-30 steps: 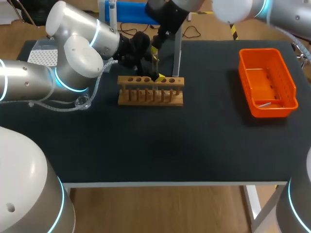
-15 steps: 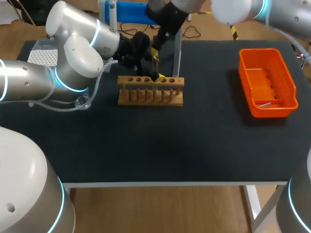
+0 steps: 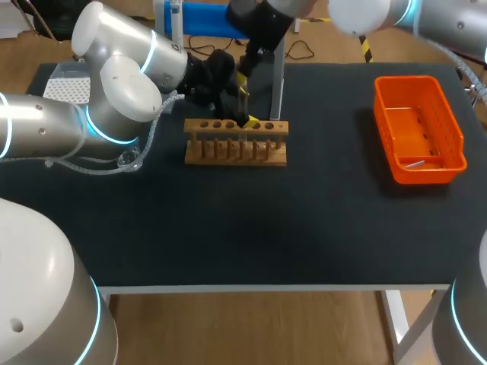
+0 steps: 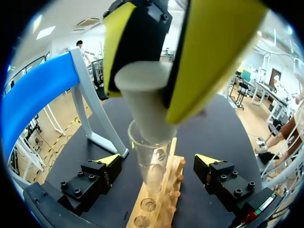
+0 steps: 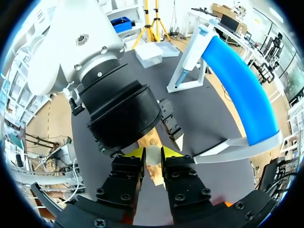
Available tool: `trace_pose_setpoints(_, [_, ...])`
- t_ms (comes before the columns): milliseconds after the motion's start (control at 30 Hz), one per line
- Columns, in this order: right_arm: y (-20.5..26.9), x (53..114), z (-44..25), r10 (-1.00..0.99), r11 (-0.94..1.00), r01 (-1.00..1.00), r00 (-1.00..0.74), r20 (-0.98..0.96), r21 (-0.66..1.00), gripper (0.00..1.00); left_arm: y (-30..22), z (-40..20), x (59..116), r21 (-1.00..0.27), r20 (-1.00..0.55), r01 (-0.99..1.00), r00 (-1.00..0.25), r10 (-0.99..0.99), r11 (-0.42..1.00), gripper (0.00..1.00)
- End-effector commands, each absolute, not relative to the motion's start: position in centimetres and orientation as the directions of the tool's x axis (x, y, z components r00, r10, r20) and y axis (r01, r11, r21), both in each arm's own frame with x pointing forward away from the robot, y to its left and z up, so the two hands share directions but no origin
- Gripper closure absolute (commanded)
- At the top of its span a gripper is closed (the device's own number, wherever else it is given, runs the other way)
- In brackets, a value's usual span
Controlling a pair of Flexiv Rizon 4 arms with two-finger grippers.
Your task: Invert the test tube, pick up the pipette, mount the tip to pipette, aspirate from beaker and dispense into the tube, eject the tip, return the pipette, and cap with the stopper.
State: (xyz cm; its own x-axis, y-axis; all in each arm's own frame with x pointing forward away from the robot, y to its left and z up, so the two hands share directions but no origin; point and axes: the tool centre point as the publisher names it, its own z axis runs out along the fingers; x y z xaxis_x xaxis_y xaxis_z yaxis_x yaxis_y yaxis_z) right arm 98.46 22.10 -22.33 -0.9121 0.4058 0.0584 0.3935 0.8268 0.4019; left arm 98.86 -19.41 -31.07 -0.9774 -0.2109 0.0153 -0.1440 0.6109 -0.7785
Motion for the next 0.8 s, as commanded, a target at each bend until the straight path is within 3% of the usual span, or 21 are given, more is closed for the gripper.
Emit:
trace_pose_setpoints(33, [22.01,98.54,-22.07,0.404,0.826,0.391,-0.913,0.056,0.405,1.0,-19.43,-31.19,98.88,-0.781,0.015,-0.143,-0.977,-0.211,0.608,0.0])
trace_pose_setpoints(800, [21.86,98.27,-22.28,0.395,0.826,0.385,-0.916,0.064,0.412,1.0,-19.43,-31.19,98.88,-0.781,0.015,-0.143,-0.977,-0.211,0.608,0.0])
